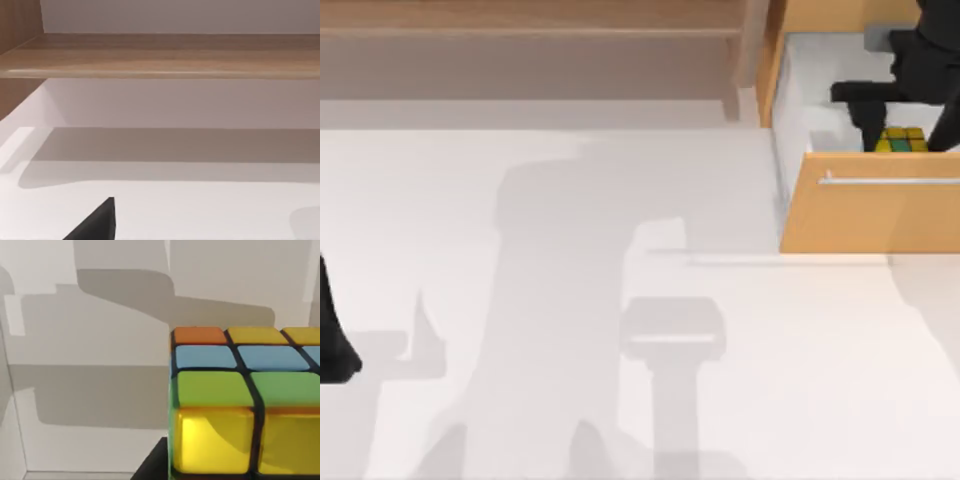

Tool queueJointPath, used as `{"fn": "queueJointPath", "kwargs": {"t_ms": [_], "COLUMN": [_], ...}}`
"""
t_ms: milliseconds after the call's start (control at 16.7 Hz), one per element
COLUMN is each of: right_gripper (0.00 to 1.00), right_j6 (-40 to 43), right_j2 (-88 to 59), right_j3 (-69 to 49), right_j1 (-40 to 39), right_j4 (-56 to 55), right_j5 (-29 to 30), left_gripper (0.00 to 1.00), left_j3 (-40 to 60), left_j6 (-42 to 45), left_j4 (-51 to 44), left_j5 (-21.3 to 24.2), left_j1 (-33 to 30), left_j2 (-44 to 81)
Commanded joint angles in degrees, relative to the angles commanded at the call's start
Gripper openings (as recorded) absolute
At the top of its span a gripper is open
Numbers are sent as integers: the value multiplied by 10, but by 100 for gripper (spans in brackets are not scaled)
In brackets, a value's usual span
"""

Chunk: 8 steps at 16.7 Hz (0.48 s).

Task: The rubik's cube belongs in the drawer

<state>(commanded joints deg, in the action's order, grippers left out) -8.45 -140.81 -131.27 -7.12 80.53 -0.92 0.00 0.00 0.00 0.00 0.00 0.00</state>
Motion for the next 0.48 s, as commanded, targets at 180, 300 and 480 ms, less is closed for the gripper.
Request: {"fn": "queueJointPath", "kwargs": {"t_ms": [180, 300, 480], "right_gripper": [68, 83, 100], "right_j6": [0, 0, 0], "right_j2": [0, 0, 0], "right_j3": [0, 0, 0], "right_j1": [0, 0, 0], "right_j4": [0, 0, 0], "right_j5": [0, 0, 0], "left_gripper": [100, 100, 100], "left_j3": [0, 0, 0], "left_j6": [0, 0, 0], "left_j4": [0, 0, 0], "left_j5": [0, 0, 0], "left_j1": [0, 0, 0], "left_j2": [0, 0, 0]}}
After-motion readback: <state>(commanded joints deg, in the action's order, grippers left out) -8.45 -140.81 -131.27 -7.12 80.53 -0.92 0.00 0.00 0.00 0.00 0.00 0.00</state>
